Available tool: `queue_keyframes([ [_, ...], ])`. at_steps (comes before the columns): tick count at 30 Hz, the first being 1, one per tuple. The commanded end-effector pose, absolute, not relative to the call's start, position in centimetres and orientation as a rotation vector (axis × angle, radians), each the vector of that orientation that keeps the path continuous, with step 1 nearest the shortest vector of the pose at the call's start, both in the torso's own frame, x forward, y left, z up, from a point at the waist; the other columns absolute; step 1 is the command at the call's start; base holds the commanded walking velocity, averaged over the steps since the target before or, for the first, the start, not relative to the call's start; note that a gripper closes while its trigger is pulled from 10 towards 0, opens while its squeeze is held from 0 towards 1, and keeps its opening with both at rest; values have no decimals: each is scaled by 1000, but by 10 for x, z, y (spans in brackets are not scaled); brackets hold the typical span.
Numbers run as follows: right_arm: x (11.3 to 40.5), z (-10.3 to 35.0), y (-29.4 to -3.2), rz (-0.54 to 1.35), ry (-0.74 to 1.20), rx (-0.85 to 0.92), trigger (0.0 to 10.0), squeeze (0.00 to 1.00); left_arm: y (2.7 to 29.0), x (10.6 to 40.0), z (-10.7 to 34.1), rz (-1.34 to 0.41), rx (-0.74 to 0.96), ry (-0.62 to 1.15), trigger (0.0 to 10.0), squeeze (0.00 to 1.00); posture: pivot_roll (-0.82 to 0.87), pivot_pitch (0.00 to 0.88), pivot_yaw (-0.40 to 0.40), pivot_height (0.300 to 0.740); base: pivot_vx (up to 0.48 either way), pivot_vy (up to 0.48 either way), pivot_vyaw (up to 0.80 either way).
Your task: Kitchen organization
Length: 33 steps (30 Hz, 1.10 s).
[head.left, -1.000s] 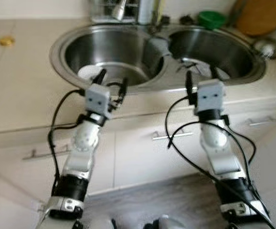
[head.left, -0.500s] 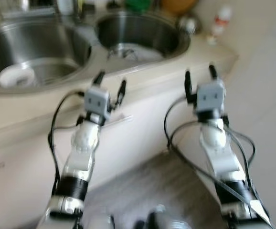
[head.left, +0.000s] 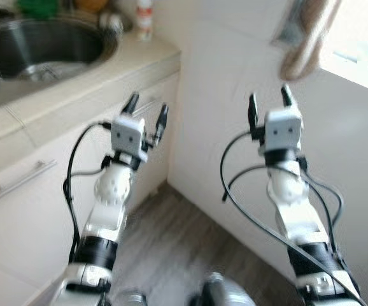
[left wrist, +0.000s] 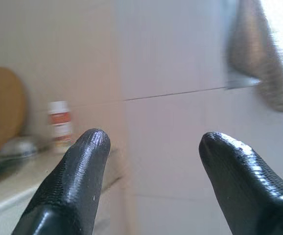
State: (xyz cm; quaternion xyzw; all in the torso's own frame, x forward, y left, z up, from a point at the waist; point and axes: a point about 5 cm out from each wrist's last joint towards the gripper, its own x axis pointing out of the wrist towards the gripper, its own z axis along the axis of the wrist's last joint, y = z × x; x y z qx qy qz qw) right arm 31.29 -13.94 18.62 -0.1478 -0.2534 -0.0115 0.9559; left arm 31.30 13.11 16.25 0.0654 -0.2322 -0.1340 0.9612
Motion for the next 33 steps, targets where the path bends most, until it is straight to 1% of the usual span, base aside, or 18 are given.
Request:
queue_keyframes([
  [1, 311, 182, -148, -51, -494, -304, 10000, 0, 122, 312, 160, -309, 121, -455, 10000, 0, 159, 0, -58, 740, 0, 0, -800],
  [3, 311, 181, -149, -51, -493, -304, 10000, 0, 122, 313, 159, -310, 114, -451, 10000, 0, 159, 0, -58, 740, 0, 0, -800],
  [11, 311, 181, -151, -68, -486, -314, 10000, 0, 121, 313, 159, -311, 111, -446, 10000, 0, 156, 0, -60, 740, 0, 434, -800],
  [16, 313, 178, -159, -134, -453, -332, 10000, 0, 121, 312, 159, -311, 114, -451, 10000, 0, 156, 0, -62, 740, 0, 0, -800],
  [18, 315, 174, -170, -210, -405, -341, 10000, 0, 120, 312, 158, -312, 114, -448, 10000, 0, 156, 0, -63, 740, 0, 0, -800],
  [22, 316, 173, -175, -242, -389, -338, 10000, 0, 120, 312, 158, -313, 114, -446, 10000, 0, 156, 0, -63, 740, 0, 0, -800],
  [25, 316, 170, -185, -318, -358, -334, 10000, 0, 120, 312, 155, -315, 126, -427, 10000, 0, 155, 0, -63, 740, 0, 0, -800],
  [31, 316, 167, -194, -393, -324, -309, 10000, 0, 119, 312, 153, -320, 137, -421, 10000, 0, 155, 0, -60, 740, 0, 0, -800],
  [33, 316, 167, -196, -408, -318, -293, 10000, 0, 119, 312, 153, -321, 138, -420, 10000, 0, 155, 0, -60, 740, 0, -281, -800],
])
